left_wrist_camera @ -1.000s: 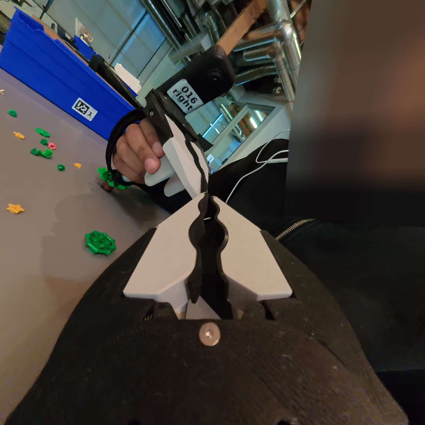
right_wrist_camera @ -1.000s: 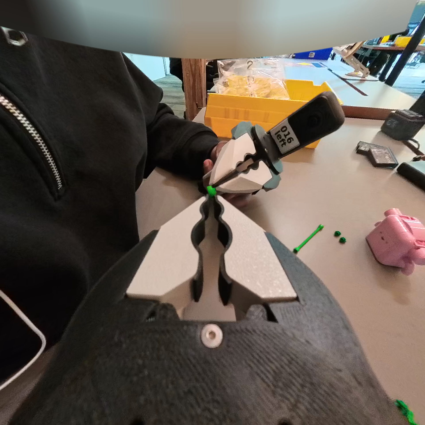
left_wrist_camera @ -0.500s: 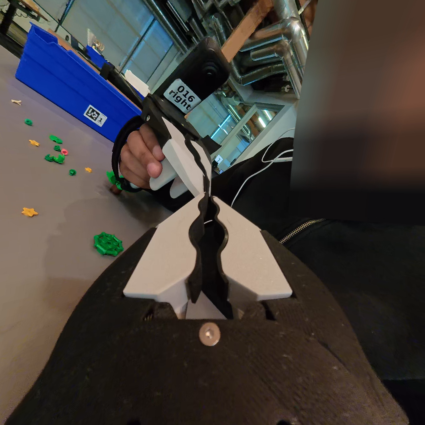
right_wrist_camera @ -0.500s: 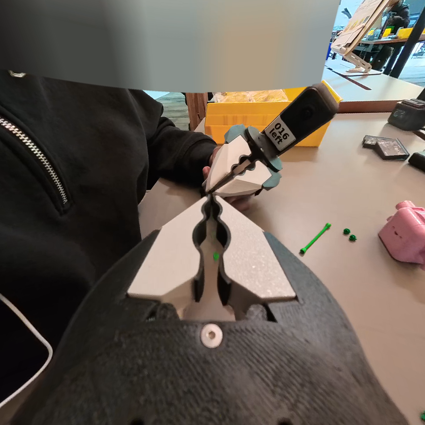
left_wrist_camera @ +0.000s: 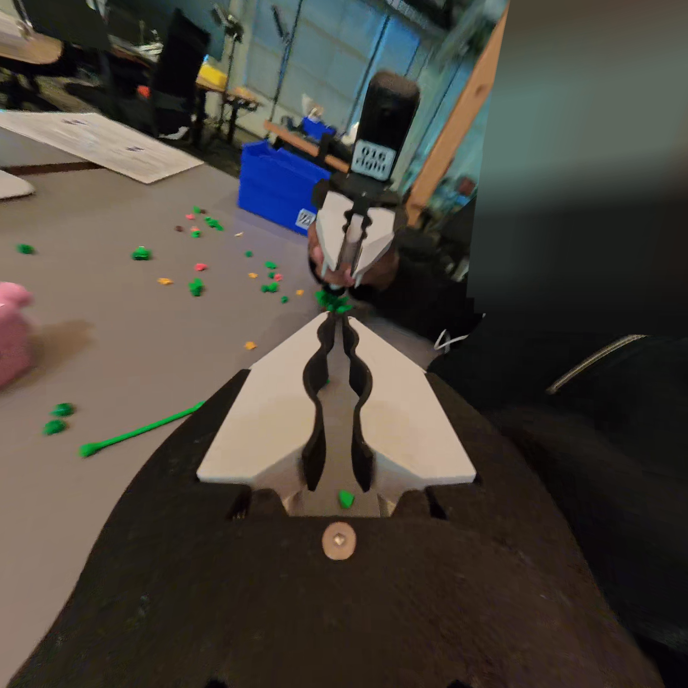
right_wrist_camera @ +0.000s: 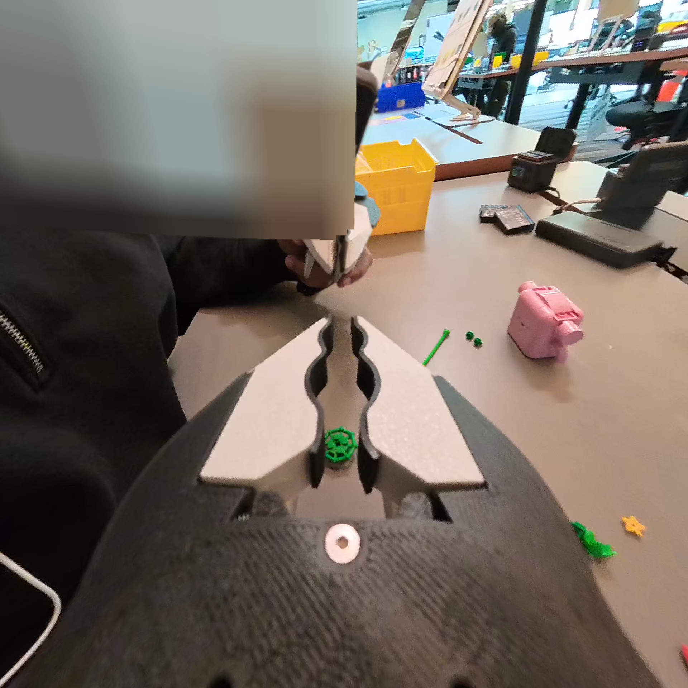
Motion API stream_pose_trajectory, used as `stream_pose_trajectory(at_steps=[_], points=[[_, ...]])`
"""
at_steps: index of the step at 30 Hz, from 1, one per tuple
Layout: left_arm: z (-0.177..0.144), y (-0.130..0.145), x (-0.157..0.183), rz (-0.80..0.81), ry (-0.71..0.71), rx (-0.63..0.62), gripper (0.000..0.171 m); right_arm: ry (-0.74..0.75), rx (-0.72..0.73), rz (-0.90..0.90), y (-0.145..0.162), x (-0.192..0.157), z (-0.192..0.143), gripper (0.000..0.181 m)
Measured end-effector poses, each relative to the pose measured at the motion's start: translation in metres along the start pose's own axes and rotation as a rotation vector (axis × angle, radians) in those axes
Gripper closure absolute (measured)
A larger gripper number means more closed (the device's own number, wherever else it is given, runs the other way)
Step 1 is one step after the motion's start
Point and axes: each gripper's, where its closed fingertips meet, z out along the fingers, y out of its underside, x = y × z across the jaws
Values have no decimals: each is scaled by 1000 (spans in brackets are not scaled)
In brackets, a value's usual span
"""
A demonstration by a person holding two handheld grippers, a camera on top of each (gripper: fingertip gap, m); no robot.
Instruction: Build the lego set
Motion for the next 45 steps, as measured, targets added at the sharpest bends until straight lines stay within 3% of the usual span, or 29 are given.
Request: stream_pose_trajectory(at_steps=[5, 10, 15, 22, 30, 34, 39, 42, 45], points=[[-13, 35, 1, 224, -101, -249, 165, 17, -23, 3, 3, 2, 1, 172], [-25, 81, 11, 182, -5, -453, 159, 35, -53, -18, 7, 2, 3, 171], [-28, 105, 7, 260, -42, -587, 161, 32, -56, -7, 9, 3, 4, 171], [-28, 131, 2, 242, -72, -726, 157, 25, -60, -1, 11, 3, 6, 170], [-27, 130, 1, 227, -68, -720, 166, 23, -62, -5, 11, 2, 8, 170], [-21, 97, -8, 339, -149, -557, 165, 27, -58, 30, 10, 1, 13, 170], [-12, 42, 4, 520, -212, -253, 165, -35, 0, 253, 4, -6, 31, 158], [-2, 37, 12, 581, -225, -205, 165, -105, 46, 432, 2, -11, 40, 151], [7, 38, 16, 619, -236, -189, 165, -167, 3, 584, 13, -16, 48, 150]])
